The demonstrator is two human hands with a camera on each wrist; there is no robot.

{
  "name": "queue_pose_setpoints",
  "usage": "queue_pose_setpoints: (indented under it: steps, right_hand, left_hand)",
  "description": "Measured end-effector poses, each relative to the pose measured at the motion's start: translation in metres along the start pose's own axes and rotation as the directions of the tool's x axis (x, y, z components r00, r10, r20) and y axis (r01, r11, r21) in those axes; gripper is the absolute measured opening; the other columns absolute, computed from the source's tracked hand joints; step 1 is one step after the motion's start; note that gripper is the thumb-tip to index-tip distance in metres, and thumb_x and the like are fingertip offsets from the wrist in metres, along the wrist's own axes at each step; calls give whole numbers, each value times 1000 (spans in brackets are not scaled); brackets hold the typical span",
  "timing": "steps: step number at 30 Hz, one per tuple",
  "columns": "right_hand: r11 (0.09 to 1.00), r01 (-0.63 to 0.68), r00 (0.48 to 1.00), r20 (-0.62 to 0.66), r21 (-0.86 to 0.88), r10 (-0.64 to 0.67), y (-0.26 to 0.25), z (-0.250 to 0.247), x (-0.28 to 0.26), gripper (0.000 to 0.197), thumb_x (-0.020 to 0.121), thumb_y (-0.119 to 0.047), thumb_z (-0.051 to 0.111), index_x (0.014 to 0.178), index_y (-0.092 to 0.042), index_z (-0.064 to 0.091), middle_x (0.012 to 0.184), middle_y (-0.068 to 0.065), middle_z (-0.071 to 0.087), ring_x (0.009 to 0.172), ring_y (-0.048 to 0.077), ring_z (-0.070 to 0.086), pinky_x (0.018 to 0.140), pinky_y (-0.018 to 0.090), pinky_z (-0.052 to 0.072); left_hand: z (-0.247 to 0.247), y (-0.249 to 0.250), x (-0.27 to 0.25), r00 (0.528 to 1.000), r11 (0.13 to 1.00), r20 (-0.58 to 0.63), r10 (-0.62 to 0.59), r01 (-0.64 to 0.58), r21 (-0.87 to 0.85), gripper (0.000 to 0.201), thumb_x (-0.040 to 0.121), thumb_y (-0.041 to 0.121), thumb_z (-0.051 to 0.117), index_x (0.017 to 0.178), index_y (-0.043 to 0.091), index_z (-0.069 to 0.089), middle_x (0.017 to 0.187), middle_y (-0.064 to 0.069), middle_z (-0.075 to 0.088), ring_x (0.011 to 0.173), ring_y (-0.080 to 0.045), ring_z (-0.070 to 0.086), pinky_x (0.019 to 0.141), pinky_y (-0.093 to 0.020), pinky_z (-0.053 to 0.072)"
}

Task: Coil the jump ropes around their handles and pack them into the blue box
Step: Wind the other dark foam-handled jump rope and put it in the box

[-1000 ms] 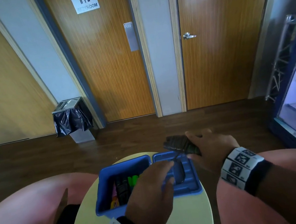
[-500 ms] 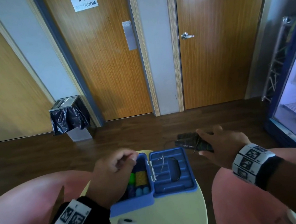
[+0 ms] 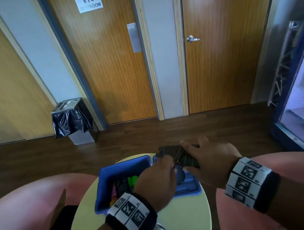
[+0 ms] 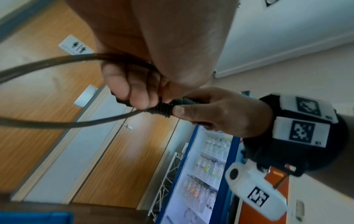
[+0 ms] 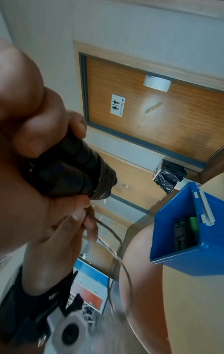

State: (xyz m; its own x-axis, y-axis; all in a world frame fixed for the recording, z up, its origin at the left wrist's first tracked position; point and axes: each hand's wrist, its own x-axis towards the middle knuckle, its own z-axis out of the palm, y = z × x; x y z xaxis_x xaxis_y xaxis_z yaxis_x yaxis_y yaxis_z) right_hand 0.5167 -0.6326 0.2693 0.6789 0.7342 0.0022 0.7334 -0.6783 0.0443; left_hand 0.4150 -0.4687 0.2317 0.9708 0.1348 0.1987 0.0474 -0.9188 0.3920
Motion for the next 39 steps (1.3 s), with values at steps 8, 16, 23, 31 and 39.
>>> queue_pose_setpoints:
  steps: [8,16,23,31,39]
  right_hand:
    - [998,-46,999,23,32,45,-8,6,0,67,93,-69,37,148,-39,14,124,6,48,86,24,65,66,35,51]
    - [956,-224,970,-47,191,237,-20,6,0,65,82,-78,45,115,-23,51,102,-3,62,84,19,67,69,33,54]
    - [668,-280,960,207,690,189,-26,25,5,46,80,-67,59,94,-23,62,67,-9,65,54,5,60,51,24,50]
    - [123,-510,860,504,852,75,-47,29,2,49,85,-59,65,84,-11,54,58,6,43,43,16,34,44,25,25]
    - [-177,-545,834,551,820,-13,-71,25,-3,55,84,-65,61,93,-10,59,60,3,46,41,9,31,37,18,21]
  left_hand:
    - [16,16,-3,956,791,191,-222,291,-538,23,93,33,40,76,19,46,63,0,53,52,-14,47,58,-38,43]
    - [14,21,-6,896,352,241,-373,377,-857,32,100,13,36,70,15,43,48,4,29,40,-11,22,41,-22,20]
    - [14,8,-15,894,425,132,-427,328,-843,44,102,30,46,60,17,49,47,4,33,42,-13,27,47,-26,22]
    - [16,-3,-32,900,182,184,-395,273,-945,34,99,24,50,69,12,59,57,-7,28,47,-14,18,47,-26,13]
    - [-4,-6,-39,914,435,61,-400,249,-866,45,102,24,48,58,16,55,57,-6,48,56,-19,42,58,-30,35]
